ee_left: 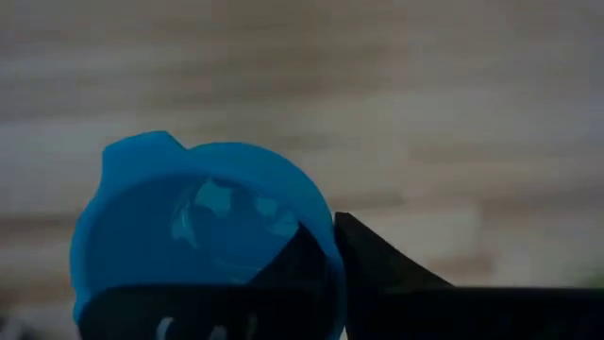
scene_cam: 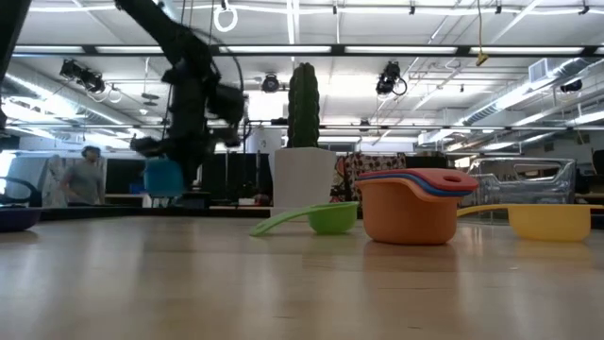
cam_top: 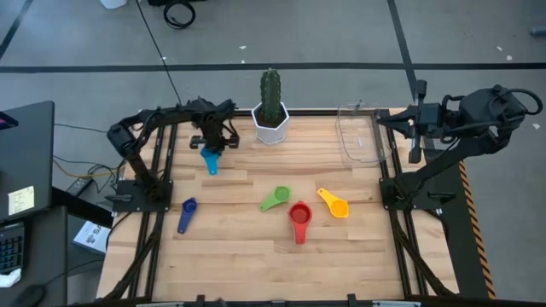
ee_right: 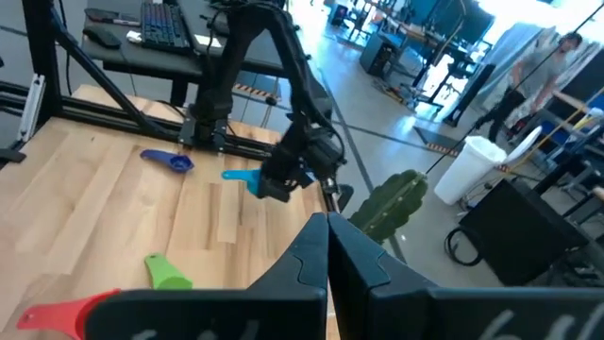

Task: Nest measuring cups in basket
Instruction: Stack the light blue measuring cup on top of the red measuring cups

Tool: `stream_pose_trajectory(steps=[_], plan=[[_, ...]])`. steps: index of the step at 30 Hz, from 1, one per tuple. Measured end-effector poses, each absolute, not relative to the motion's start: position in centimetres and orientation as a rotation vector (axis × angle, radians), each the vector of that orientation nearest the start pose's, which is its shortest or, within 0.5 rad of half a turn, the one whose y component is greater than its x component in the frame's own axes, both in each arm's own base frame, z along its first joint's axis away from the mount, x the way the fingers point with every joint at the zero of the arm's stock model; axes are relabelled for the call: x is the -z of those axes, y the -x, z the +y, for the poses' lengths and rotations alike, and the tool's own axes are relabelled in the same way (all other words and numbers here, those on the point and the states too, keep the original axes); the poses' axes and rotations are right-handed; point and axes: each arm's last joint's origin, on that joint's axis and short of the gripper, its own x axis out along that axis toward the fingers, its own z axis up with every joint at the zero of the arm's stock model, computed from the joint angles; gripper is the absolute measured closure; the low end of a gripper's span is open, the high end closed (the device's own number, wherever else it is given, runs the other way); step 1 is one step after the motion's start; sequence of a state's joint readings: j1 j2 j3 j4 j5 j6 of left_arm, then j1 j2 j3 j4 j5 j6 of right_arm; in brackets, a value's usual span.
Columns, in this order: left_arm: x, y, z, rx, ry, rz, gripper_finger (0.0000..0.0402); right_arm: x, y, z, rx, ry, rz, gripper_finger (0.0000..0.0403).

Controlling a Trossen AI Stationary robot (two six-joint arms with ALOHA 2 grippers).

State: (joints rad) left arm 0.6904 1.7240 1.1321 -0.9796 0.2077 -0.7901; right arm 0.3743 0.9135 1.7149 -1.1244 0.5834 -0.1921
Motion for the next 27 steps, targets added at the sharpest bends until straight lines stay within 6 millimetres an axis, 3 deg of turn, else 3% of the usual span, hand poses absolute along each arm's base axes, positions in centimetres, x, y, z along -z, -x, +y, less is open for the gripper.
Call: stream_pose_trajectory(steps=[7, 12, 17, 22, 27], plan=[[-23.9, -28.1, 12.3, -0.903, 1.272, 1.144, 0.0389, -50.1, -6.7, 0.9, 0.175, 0.373, 0.301, 0.0398], [-28.3, -32.0, 6.6, -0.837, 1.207, 1.001, 0.0389, -49.9, -6.6, 0.9, 0.171, 0.391, 0.323, 0.0398], [-32.1, -33.9, 0.3, -0.783, 1.198, 0.827, 0.0389, -49.7, -6.7, 0.9, 0.175, 0.337, 0.337, 0.0398], [-33.3, -35.7, -5.1, -0.712, 1.2, 0.725, 0.0389, -49.7, -6.7, 1.0, 0.157, 0.26, 0.334, 0.0398], [-32.3, -38.6, -8.5, -0.635, 1.19, 0.729, 0.0389, -49.6, -6.7, 1.0, 0.153, 0.262, 0.34, 0.0398]])
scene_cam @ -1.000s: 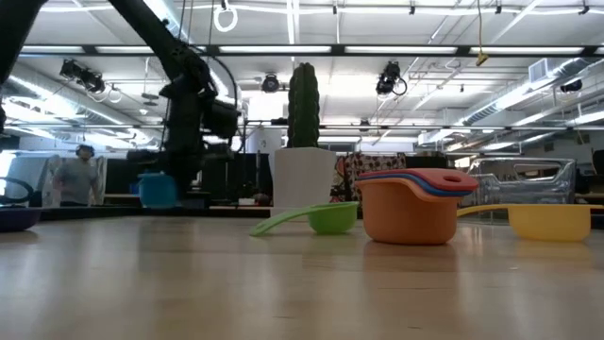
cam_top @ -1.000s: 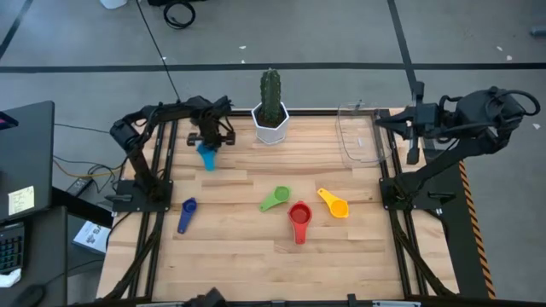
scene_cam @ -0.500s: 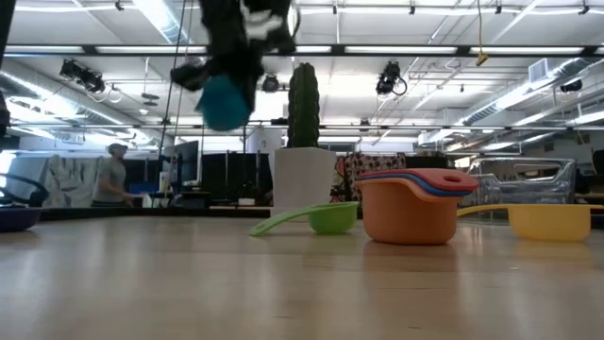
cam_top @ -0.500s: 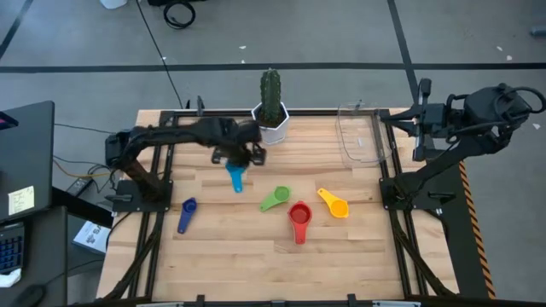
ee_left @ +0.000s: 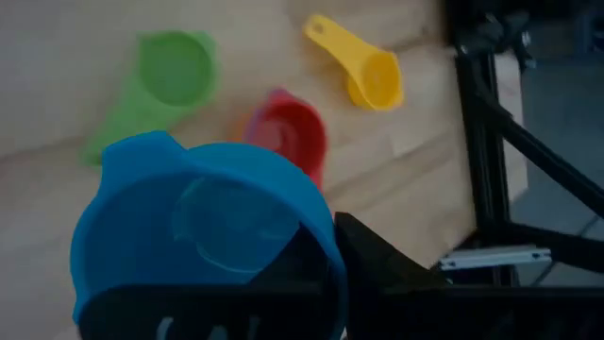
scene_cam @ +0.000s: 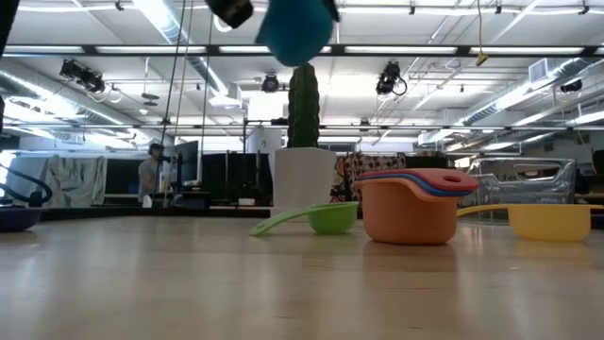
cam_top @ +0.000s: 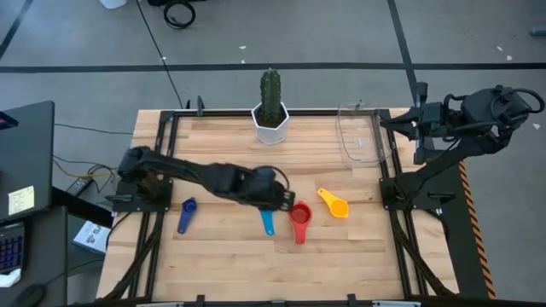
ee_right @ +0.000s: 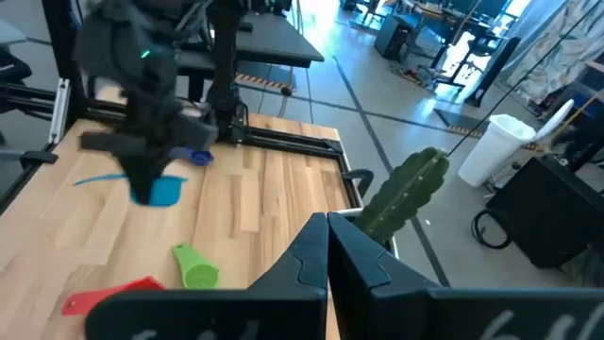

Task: Nest measuring cups in basket
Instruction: Stack the light blue measuring cup on top of the red measuring cups

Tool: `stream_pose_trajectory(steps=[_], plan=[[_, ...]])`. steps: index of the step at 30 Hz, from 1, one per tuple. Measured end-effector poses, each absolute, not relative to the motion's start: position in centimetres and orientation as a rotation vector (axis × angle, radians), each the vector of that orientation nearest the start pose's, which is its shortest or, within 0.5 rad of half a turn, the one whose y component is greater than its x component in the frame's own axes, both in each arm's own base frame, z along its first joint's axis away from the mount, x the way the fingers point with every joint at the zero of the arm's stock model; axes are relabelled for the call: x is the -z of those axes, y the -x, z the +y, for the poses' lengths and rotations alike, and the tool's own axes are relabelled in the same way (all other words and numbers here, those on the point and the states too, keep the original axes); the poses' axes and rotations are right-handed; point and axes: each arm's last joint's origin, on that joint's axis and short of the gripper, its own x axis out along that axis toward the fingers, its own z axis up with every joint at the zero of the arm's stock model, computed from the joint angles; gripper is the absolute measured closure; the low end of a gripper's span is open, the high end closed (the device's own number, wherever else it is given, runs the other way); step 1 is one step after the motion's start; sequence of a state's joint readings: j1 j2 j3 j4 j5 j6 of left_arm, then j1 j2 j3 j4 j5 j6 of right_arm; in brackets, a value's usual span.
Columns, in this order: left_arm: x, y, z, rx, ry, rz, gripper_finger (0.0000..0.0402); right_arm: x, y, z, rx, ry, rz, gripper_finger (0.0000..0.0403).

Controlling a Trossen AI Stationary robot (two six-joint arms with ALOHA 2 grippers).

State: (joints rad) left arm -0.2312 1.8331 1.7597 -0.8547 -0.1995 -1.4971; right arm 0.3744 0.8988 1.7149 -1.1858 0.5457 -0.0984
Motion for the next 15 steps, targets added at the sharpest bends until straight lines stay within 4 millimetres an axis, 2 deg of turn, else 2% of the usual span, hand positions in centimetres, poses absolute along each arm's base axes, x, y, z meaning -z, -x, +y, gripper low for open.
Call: stream_pose_trajectory(steps=[7, 11, 15], plan=[[-30.7, -43.4, -9.7, -0.58, 1.206, 0.742, 0.0389, -49.5, -6.7, 1.1, 0.117, 0.233, 0.35, 0.0398], [-28.9, -46.0, -9.6, -0.571, 1.196, 0.764, 0.0389, -49.1, -6.6, 1.2, 0.097, 0.227, 0.389, 0.0398], [-27.4, -47.9, -9.3, -0.563, 1.208, 0.784, 0.0389, -48.9, -6.6, 1.2, 0.064, 0.23, 0.417, 0.0398]])
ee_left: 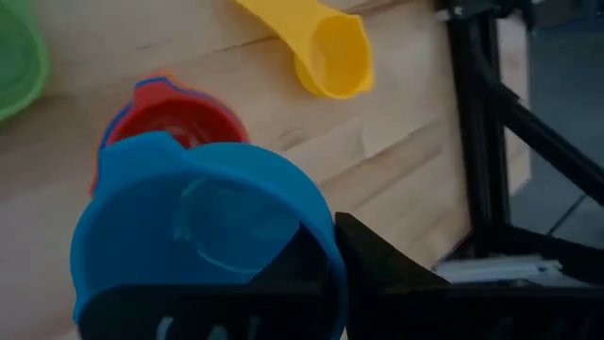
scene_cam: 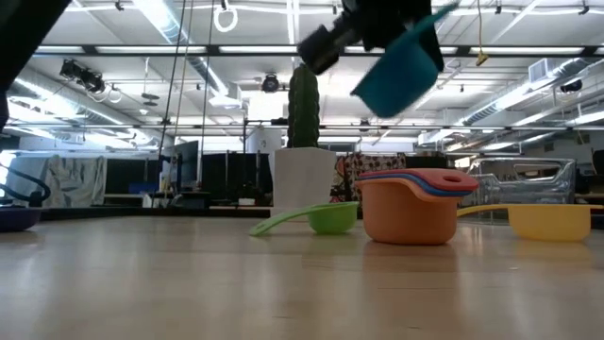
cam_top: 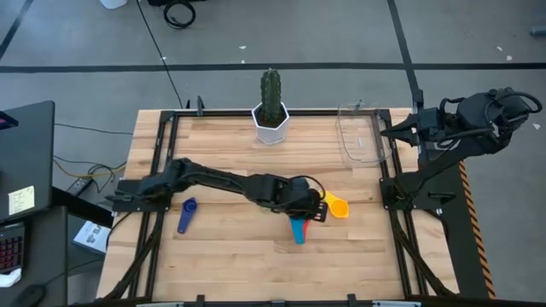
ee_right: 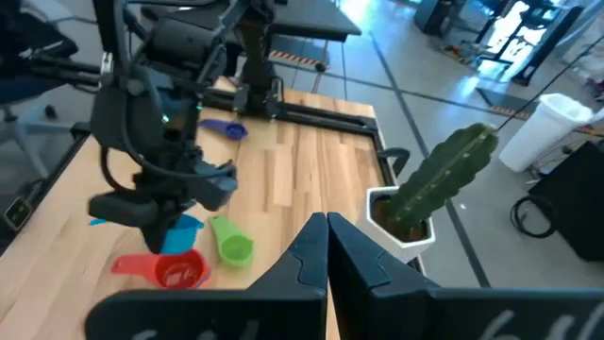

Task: Nest measuring cups in basket
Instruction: Stack the light blue measuring cup on top of the red measuring cups

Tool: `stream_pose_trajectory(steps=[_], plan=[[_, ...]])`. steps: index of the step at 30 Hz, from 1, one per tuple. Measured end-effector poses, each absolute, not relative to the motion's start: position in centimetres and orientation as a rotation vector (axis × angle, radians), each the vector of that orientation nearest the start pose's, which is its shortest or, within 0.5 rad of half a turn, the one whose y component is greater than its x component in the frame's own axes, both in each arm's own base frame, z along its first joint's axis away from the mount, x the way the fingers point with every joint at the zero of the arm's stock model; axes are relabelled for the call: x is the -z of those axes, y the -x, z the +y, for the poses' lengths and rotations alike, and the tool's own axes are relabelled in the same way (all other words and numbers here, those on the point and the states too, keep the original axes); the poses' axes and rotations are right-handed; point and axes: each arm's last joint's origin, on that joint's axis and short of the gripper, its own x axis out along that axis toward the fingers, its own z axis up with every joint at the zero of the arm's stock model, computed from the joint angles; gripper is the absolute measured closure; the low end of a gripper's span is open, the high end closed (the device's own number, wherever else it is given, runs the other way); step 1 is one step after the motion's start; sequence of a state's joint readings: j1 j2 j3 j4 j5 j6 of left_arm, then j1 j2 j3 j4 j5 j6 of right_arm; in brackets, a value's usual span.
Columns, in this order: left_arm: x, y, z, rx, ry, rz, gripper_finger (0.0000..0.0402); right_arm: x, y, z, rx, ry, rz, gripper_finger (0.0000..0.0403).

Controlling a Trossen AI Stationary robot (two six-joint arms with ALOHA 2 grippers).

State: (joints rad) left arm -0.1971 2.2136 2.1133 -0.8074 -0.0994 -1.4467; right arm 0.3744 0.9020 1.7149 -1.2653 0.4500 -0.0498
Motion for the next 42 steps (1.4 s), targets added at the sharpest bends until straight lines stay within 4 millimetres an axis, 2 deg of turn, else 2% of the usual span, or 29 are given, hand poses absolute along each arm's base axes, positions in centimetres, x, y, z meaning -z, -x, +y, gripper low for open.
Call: stream_pose_trajectory(steps=[5, 10, 30, 42], plan=[[-25.0, -49.5, -8.8, -0.559, 1.232, 0.803, 0.0389, -48.8, -6.5, 1.2, 0.057, 0.237, 0.431, 0.0398], [-23.1, -49.9, -8.5, -0.586, 1.233, 0.866, 0.0389, -48.7, -6.5, 1.2, 0.056, 0.239, 0.432, 0.0398], [-21.4, -49.3, -7.5, -0.681, 1.226, 0.929, 0.0389, -48.7, -6.4, 1.2, 0.049, 0.27, 0.442, 0.0398], [-21.0, -48.5, -7.6, -0.767, 1.322, 1.021, 0.0387, -48.6, -6.4, 1.2, 0.049, 0.272, 0.445, 0.0398]])
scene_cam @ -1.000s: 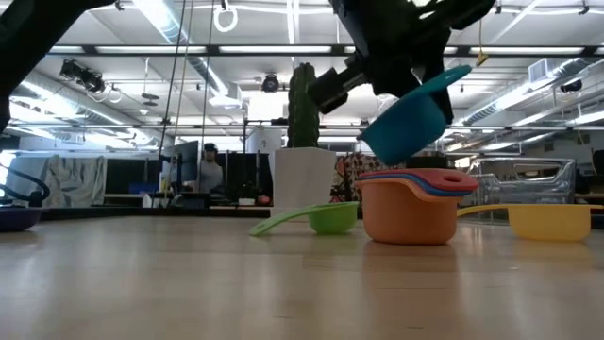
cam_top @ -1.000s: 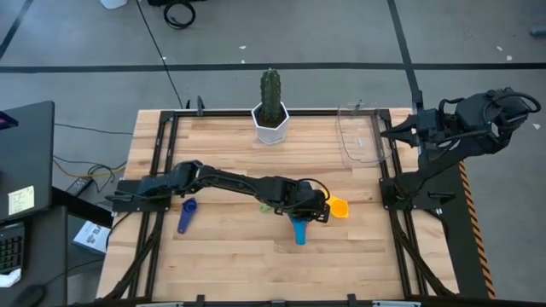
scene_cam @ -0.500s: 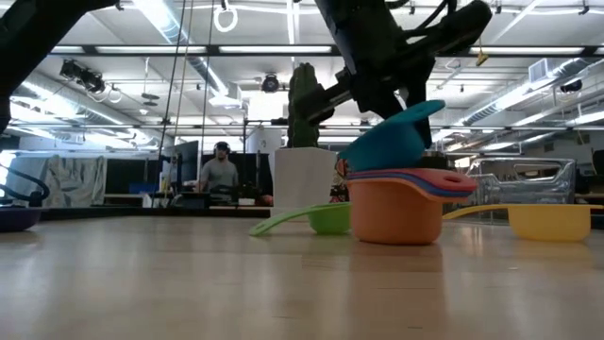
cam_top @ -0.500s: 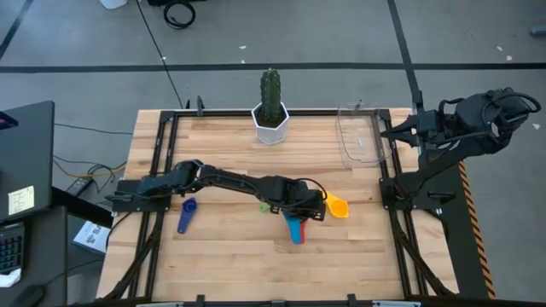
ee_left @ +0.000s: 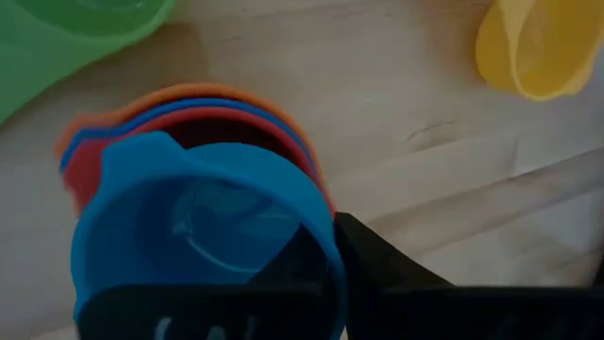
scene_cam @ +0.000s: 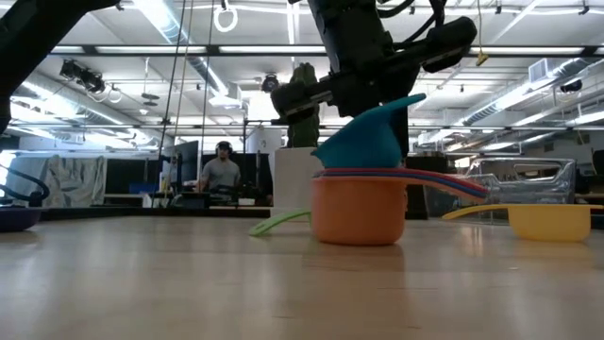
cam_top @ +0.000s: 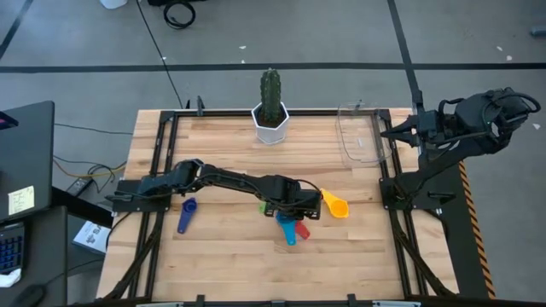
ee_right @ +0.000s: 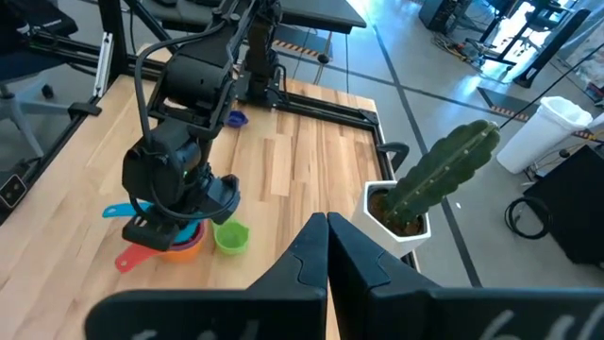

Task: Nest measuring cups in basket
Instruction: Stack the light blue measuring cup on top of the red measuring cups

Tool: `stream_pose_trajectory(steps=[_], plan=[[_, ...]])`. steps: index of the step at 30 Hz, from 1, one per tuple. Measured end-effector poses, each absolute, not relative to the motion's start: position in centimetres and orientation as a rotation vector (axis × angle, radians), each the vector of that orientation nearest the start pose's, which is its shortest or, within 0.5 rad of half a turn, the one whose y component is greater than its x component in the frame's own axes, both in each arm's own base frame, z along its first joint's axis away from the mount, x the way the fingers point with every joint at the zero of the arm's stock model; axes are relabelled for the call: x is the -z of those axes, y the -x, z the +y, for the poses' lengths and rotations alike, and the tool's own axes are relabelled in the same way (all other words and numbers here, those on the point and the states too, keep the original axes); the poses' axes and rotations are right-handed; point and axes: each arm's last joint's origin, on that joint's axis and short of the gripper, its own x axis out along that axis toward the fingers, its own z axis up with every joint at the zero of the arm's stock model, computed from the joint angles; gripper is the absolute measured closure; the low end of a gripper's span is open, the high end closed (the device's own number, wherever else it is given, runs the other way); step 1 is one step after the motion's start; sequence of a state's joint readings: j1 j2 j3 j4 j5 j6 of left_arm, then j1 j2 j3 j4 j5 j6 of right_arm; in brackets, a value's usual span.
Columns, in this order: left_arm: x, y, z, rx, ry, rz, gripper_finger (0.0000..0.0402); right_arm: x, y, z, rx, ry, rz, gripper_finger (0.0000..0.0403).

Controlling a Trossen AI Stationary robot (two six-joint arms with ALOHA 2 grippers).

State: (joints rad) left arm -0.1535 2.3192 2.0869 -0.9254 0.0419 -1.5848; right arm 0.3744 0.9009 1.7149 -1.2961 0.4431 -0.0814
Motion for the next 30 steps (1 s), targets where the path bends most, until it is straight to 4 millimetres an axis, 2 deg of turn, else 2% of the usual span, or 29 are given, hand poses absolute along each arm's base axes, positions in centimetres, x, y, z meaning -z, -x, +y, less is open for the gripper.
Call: stream_pose_trajectory(steps=[7, 14, 20, 23, 30], plan=[[-21.0, -48.6, -7.1, -0.768, 1.325, 1.019, 0.0343, -48.6, -6.4, 1.2, 0.049, 0.272, 0.447, 0.0398], [-21.1, -48.7, -6.9, -0.757, 1.336, 1.022, 0.0338, -48.6, -6.4, 1.2, 0.049, 0.272, 0.447, 0.0398], [-21.2, -48.8, -6.7, -0.653, 1.371, 1.105, 0.0336, -48.6, -6.4, 1.2, 0.049, 0.273, 0.447, 0.0398], [-21.6, -48.7, -6.5, -0.681, 1.347, 1.056, 0.0336, -48.6, -6.4, 1.2, 0.049, 0.273, 0.448, 0.0398], [-24.2, -48.1, -5.8, -0.653, 1.337, 0.998, 0.0336, -48.4, -6.3, 1.1, 0.049, 0.278, 0.47, 0.0398]])
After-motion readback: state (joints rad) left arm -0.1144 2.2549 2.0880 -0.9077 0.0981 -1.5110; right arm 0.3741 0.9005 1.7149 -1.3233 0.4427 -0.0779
